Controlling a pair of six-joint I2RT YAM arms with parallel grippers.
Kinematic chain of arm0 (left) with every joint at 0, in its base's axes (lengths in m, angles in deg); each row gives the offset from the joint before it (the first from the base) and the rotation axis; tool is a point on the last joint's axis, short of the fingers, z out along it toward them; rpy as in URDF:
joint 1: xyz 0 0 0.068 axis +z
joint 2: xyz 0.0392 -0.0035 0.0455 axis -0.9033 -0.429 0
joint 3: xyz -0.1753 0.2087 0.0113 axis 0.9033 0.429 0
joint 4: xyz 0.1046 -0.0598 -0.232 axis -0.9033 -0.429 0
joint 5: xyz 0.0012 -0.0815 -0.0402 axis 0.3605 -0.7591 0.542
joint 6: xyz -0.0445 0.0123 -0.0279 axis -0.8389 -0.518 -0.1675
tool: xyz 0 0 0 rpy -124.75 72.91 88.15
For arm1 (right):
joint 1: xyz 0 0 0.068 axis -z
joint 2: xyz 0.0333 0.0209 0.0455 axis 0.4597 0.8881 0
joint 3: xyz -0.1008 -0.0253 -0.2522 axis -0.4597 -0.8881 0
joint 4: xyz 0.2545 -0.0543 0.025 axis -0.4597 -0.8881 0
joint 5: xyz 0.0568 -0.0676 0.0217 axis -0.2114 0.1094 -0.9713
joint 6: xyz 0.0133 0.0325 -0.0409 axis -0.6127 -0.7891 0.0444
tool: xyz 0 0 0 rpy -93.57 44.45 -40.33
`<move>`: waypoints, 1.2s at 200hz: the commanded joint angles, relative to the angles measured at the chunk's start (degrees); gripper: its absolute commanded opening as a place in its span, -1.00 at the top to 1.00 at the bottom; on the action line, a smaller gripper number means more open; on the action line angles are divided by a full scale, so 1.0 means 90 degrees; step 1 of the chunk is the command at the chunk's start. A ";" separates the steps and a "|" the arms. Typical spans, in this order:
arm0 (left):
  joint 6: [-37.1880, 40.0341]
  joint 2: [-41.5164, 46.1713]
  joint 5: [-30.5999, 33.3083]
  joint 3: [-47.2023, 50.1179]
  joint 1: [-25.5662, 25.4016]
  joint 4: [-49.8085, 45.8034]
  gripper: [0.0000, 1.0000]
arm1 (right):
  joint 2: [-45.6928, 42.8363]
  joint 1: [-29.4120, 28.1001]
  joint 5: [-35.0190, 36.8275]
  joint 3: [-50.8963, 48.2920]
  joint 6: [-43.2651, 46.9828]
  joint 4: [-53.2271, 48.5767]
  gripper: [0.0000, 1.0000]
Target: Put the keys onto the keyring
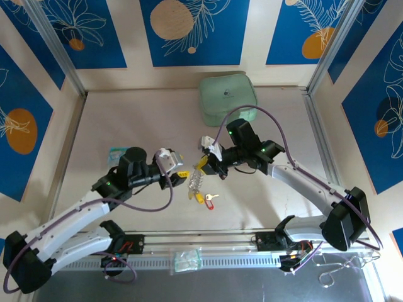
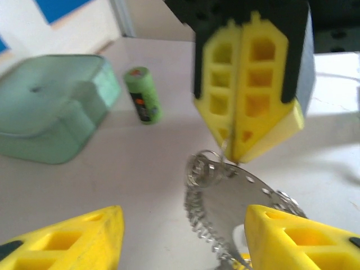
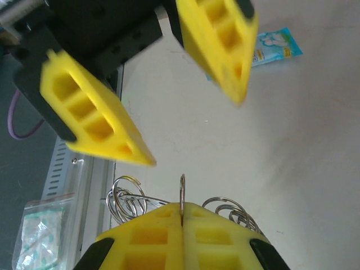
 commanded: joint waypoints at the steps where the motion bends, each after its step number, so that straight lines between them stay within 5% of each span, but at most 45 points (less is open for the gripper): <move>1: 0.0031 -0.0244 -0.1137 -0.0186 0.0055 0.0112 -0.04 | -0.0131 -0.0070 -0.0392 0.0219 0.0439 -0.0139 1.00; 164: 0.1162 -0.0607 -0.1430 0.0103 0.0094 0.0843 0.67 | -0.0477 -0.0549 0.0549 -0.0518 0.1636 0.0674 1.00; 240: 0.1412 -0.0037 -0.0992 0.0902 0.0094 0.1679 0.18 | -0.0983 -0.0945 0.1867 -0.1581 0.2307 0.2036 1.00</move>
